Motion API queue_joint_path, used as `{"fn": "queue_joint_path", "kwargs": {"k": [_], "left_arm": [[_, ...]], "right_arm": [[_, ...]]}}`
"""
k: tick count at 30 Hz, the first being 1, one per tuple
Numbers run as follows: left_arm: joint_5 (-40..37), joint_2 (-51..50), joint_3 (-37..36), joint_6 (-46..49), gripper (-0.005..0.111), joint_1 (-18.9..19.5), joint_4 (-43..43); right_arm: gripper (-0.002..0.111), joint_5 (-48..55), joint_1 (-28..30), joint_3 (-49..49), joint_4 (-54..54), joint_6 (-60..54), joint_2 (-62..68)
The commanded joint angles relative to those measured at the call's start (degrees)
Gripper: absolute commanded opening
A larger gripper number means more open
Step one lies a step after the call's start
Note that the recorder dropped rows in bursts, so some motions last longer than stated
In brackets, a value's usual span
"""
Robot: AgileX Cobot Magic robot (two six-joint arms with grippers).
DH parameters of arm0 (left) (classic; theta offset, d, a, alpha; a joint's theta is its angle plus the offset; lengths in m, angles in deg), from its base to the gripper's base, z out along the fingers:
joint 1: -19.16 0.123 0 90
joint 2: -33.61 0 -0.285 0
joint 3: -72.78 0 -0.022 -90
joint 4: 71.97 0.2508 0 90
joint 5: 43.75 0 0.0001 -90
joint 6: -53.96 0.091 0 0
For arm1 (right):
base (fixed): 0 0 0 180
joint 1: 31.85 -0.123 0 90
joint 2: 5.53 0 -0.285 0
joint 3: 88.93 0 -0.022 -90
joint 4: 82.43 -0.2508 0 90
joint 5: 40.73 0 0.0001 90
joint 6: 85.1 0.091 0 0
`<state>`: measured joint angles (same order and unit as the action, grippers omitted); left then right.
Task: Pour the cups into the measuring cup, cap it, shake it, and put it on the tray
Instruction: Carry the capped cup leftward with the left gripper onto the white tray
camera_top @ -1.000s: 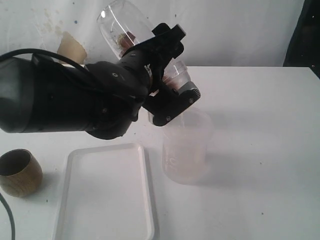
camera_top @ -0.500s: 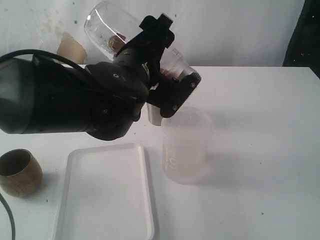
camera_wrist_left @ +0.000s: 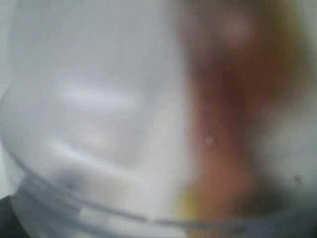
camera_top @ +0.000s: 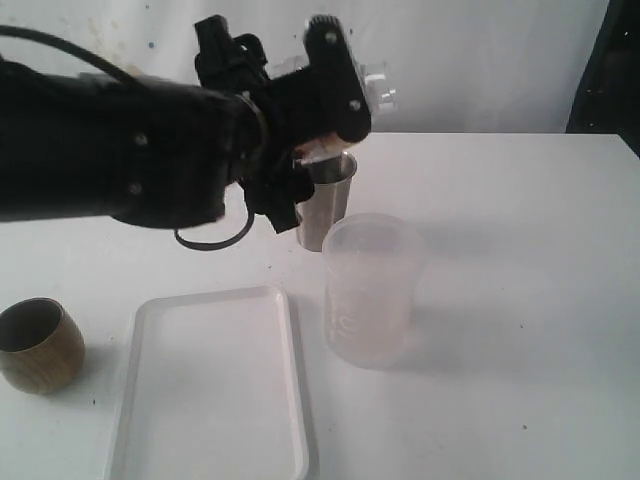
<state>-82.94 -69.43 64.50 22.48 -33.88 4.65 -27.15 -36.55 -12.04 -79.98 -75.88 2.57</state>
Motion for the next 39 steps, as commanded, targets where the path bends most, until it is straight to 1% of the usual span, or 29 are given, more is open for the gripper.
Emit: {"fn": "queue_joint_path", "kwargs": {"k": [1,4,6,8,9,11,12,13,17,20,22,24,25,30,33,39], "left_arm": [[7.04,4.71,0.75,-2.04,0.0,4.33,-14.3],[16.33,7.37,-1.36,-0.44,0.0,7.81,-23.87],[23.63,9.62,-4.88,0.19,0.0,9.8,-27.83],[28.91,11.45,-8.71,0.01,0.0,11.41,-29.72],[32.85,12.75,-11.42,-0.12,0.0,12.72,-31.14],[38.61,14.43,-15.22,-1.26,0.0,14.83,-32.64],[43.54,15.28,-18.03,-2.68,0.0,16.08,-33.19],[46.81,15.98,-19.89,-3.82,0.0,17.32,-33.19],[67.02,17.56,-28.93,-7.28,0.0,22.44,-33.19],[81.3,17.66,-34.64,-7.3,0.0,25.9,-32.95],[87.51,17.66,-37.8,-5.97,0.0,27.79,-32.8],[91.21,17.66,-40.78,-4.05,0.0,28.98,-31.75],[92.02,17.66,-42.23,-2.84,0.0,28.99,-31.62],[92.37,17.66,-47.69,2.99,0.0,28.99,-32.13],[92.58,17.66,-49.54,3.84,0.0,28.99,-32.68],[94.11,16.02,-51.8,9.31,0.0,28.99,-33.62]], "right_arm": [[0.0,0.11,-0.39,0.32,0.14,-0.47,-0.32],[0.0,0.11,-0.39,0.32,0.14,-0.47,-0.32],[0.0,0.11,-0.39,0.32,0.14,-0.47,-0.32],[0.0,0.11,-0.39,0.32,0.14,-0.47,-0.32],[0.0,0.11,-0.39,0.32,0.14,-0.47,-0.32],[0.0,0.11,-0.39,0.32,0.14,-0.47,-0.32],[0.0,0.11,-0.39,0.32,0.14,-0.47,-0.32],[0.0,0.11,-0.39,0.32,0.14,-0.47,-0.32],[0.0,0.11,-0.39,0.32,0.14,0.96,-0.32],[0.0,0.11,-0.39,0.32,0.14,1.08,-0.32],[0.0,0.11,-0.39,0.32,0.14,1.08,-0.32],[0.0,0.11,-0.39,0.32,0.14,1.08,-0.32],[0.0,0.11,-0.39,0.32,0.14,1.08,-0.32],[0.0,0.11,-0.39,0.32,0.14,1.08,-0.32],[0.0,0.11,-0.39,0.32,0.14,1.08,-0.32],[0.0,0.11,-0.39,0.32,0.14,1.08,-0.32]]}}
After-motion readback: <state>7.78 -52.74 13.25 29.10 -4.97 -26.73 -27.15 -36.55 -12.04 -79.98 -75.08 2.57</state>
